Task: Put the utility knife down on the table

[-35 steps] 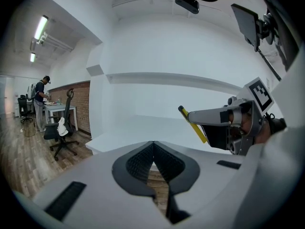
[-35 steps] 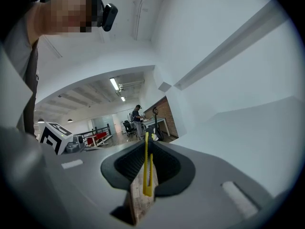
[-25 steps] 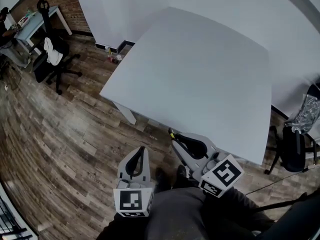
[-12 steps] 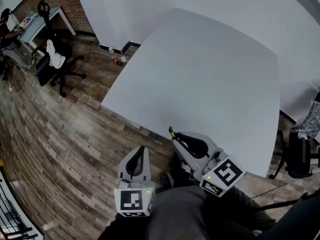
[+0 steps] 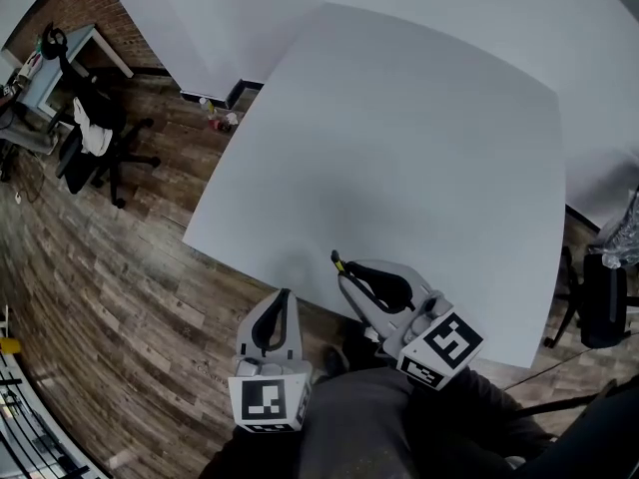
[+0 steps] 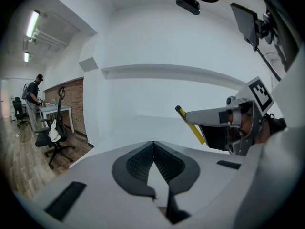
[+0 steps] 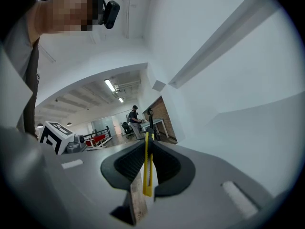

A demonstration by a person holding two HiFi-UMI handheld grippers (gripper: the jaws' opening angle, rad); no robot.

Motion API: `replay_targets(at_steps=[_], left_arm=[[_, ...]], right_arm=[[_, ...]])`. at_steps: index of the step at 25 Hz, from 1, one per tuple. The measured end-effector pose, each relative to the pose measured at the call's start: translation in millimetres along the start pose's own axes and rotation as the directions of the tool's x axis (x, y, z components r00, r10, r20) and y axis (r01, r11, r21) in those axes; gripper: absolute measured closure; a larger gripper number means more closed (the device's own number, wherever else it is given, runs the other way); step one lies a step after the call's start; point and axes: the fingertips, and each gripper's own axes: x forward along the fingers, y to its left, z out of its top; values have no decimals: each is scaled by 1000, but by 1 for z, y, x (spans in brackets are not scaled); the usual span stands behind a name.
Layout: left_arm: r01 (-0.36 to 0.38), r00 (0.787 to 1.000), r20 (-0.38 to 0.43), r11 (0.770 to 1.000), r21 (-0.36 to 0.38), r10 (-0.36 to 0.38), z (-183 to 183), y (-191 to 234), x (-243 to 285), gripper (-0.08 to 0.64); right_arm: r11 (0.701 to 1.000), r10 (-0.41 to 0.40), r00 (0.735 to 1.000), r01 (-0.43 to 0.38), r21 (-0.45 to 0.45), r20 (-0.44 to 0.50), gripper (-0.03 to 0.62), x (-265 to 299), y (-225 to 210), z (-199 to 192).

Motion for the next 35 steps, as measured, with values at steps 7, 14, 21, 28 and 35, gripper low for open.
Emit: replay_targets(at_steps=[7, 14, 21, 28, 35], left_arm=[[-9, 999, -31, 1000, 22, 10, 8, -10, 35, 557], [-9, 999, -53, 998, 65, 12, 27, -19, 63, 557], [-7, 999, -44, 996, 88, 11, 42, -20, 84, 557], [64, 996, -65, 994, 90, -58, 31, -22, 101, 557], [134, 990, -59, 988, 71, -129, 33, -16, 118, 557]], right_arm=[[1000, 8, 1000, -9, 26, 13, 541, 3, -40, 9], [999, 32, 998, -33, 34, 46, 541, 12, -71, 29], [998, 20, 998, -23, 51, 63, 541, 15, -93, 37], [999, -23, 999, 21, 44, 47, 541, 19, -100, 24], [996, -77, 997, 77, 35, 14, 541, 30, -104, 22]])
